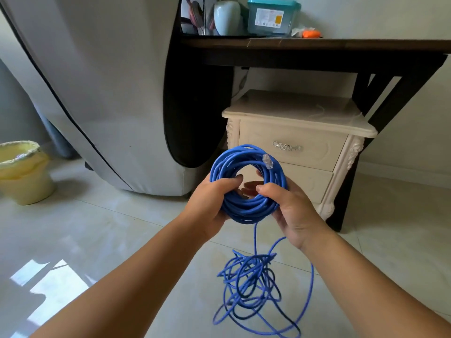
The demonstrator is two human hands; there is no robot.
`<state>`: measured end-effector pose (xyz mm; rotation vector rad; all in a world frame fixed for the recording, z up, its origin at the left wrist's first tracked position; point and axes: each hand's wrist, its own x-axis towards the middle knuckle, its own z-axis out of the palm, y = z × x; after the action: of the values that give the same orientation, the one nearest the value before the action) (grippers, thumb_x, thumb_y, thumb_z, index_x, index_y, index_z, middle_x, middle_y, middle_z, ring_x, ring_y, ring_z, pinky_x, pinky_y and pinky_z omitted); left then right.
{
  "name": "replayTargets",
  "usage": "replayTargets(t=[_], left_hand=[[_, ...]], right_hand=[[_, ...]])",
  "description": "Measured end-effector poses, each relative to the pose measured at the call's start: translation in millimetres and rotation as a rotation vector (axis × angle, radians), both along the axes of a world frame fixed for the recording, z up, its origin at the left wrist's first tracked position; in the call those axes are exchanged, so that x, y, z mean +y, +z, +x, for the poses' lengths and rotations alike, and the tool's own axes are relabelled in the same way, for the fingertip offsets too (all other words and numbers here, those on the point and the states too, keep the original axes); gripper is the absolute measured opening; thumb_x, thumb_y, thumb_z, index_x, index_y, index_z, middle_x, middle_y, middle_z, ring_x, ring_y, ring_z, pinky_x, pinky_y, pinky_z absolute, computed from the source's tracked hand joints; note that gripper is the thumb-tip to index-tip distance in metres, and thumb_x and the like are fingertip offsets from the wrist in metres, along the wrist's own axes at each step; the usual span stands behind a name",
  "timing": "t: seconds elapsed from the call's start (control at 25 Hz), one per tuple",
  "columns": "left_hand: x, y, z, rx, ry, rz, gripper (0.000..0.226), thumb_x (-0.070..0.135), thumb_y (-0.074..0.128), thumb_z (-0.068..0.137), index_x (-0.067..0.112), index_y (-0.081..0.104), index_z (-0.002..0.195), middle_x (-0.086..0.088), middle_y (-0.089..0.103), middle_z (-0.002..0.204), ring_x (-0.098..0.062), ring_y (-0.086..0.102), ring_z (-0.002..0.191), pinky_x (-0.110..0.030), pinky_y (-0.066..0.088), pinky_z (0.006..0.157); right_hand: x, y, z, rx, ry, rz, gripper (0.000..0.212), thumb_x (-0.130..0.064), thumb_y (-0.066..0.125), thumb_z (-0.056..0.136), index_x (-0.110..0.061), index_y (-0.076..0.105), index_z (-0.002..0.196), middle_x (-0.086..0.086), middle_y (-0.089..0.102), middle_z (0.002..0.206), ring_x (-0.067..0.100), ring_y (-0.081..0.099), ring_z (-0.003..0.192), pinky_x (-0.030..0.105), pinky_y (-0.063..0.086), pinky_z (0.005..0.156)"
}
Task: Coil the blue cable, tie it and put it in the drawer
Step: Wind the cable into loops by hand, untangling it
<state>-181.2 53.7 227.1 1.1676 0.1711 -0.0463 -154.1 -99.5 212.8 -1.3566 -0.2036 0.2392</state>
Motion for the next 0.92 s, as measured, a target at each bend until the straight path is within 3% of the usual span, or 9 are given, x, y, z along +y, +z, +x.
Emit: replayTargets(t=[0.08,0.16,0.28,0.4,0.48,0.6,0.68,0.8,0.92], left_hand=[[3,2,-2,0.013,-0.087,0.041,0.027,0.006,0.062,0.093,0.008,0.059,0.119,-0.015,0.063,0.097,-0.025,0.065,0.087,-0.037,0.059,0.081],[13,4,-4,0.023,-0.203,0.229,0.041,0.015,0.072,0.086,0.012,0.057,0.124,-0.012,0.066,0.108,-0.022,0.067,0.096,-0.037,0.055,0.092],[29,12,-4,-0.087,-0.239,0.513,0.098,0.017,0.08,0.069,0.037,0.031,0.151,0.007,0.05,0.144,-0.012,0.051,0.131,-0.035,0.039,0.109],[15,16,-11,-0.363,-0.359,1.136,0.113,0.008,0.078,0.071,0.043,0.011,0.155,0.016,0.025,0.155,-0.005,0.026,0.14,-0.02,0.034,0.107],[-1,2,-11,-0.559,-0.381,1.468,0.116,0.014,0.079,0.07,0.036,0.005,0.157,0.004,0.035,0.147,-0.013,0.032,0.133,-0.018,0.032,0.104],[-11,-12,-3,-0.646,-0.26,1.527,0.112,0.021,0.079,0.074,0.034,0.005,0.157,0.001,0.051,0.124,-0.019,0.047,0.115,-0.03,0.043,0.098],[-11,-8,2,-0.623,-0.16,1.575,0.1,0.014,0.074,0.079,0.032,0.014,0.157,0.001,0.053,0.13,-0.02,0.049,0.121,-0.034,0.046,0.096],[-7,-4,6,-0.6,-0.06,1.528,0.077,0.005,0.073,0.078,0.024,0.043,0.146,-0.001,0.058,0.127,-0.02,0.056,0.115,-0.031,0.049,0.092],[3,-6,6,-0.531,0.035,1.381,0.052,-0.004,0.071,0.076,0.018,0.063,0.123,0.002,0.063,0.108,-0.019,0.062,0.096,-0.023,0.051,0.081]], right_hand=[[-1,1,1,0.002,-0.072,0.006,0.024,-0.009,0.067,0.069,-0.009,0.063,0.092,0.011,0.061,0.084,0.023,0.062,0.075,0.034,0.051,0.074],[-3,5,2,-0.021,-0.152,-0.095,0.03,-0.014,0.069,0.059,-0.009,0.062,0.088,0.003,0.055,0.077,0.022,0.055,0.071,0.038,0.048,0.072],[-10,10,-4,-0.178,-0.182,-0.437,0.035,-0.024,0.069,0.049,-0.017,0.058,0.082,-0.009,0.054,0.065,0.012,0.049,0.059,0.032,0.043,0.06],[-4,13,-20,-0.382,-0.05,-0.906,0.037,-0.026,0.075,0.066,-0.027,0.053,0.095,-0.01,0.062,0.079,0.012,0.058,0.069,0.032,0.046,0.06],[2,16,-26,-0.509,0.016,-1.137,0.049,-0.027,0.074,0.074,-0.03,0.048,0.115,-0.012,0.06,0.089,0.016,0.056,0.078,0.028,0.043,0.061],[2,18,-27,-0.575,-0.013,-1.179,0.052,-0.024,0.07,0.079,-0.024,0.041,0.123,-0.007,0.058,0.092,0.017,0.056,0.081,0.027,0.041,0.062],[1,16,-29,-0.562,0.009,-1.111,0.044,-0.025,0.07,0.082,-0.022,0.041,0.116,-0.008,0.055,0.095,0.012,0.055,0.081,0.017,0.039,0.059],[-5,18,-30,-0.477,-0.011,-0.918,0.058,-0.026,0.075,0.081,-0.03,0.033,0.121,-0.017,0.051,0.098,0.001,0.055,0.08,0.009,0.042,0.059],[-17,19,-27,-0.337,0.055,-0.749,0.075,-0.03,0.085,0.071,-0.039,0.032,0.124,-0.025,0.049,0.108,-0.016,0.056,0.091,0.004,0.044,0.071]])
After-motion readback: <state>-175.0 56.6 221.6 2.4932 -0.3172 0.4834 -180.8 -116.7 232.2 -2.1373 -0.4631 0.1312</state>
